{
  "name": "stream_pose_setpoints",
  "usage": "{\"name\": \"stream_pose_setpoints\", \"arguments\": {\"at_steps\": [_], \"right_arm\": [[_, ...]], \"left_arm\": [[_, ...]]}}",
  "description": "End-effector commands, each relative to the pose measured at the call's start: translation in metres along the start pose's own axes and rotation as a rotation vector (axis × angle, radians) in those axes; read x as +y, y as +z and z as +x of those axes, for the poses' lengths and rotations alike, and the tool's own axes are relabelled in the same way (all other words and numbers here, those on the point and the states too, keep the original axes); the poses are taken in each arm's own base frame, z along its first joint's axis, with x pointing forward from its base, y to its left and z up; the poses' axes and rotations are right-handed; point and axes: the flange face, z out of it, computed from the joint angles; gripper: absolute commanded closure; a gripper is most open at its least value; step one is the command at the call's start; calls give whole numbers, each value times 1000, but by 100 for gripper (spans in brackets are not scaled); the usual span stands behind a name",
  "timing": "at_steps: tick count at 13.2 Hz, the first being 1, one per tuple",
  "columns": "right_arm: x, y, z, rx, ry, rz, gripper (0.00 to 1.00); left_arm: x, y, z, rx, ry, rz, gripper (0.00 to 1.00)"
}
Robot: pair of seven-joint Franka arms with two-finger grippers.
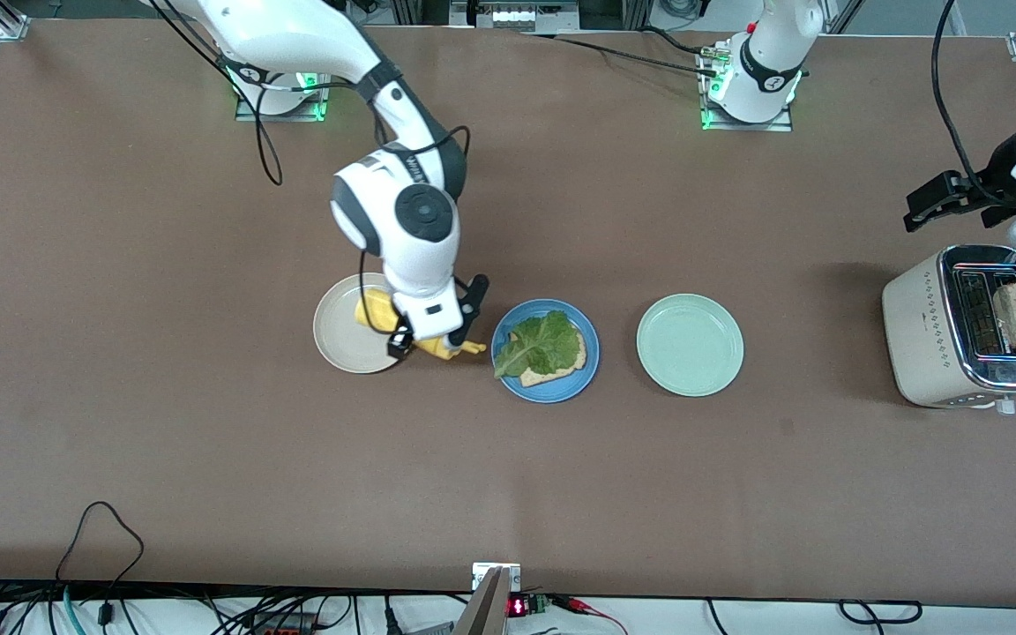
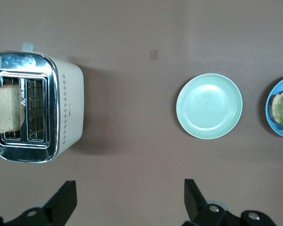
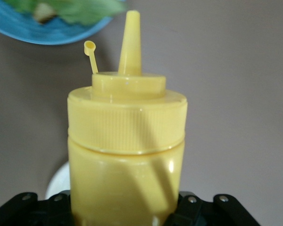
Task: Make sandwich in blue plate with both arms
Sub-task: 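Lift the bottle and tilt it over the lettuce on the blue plate, then return the bottle upright to its spot with the right gripper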
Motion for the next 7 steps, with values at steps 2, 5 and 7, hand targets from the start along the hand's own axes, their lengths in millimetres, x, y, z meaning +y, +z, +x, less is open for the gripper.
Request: {"name": "stream_pose_setpoints", "arguments": {"at_steps": [2,5,7], "right_arm": [[80,-70,-103,82,31,99,100],[148,-80,-211,208,48,204,100],[184,-68,-286,356,-10,273,100]], "left_arm": [[-45,11,24,-17,25,-16,0],[-126,62,48,-36,80,-30,0],[-183,99,56,-38,145,-46,0]]}}
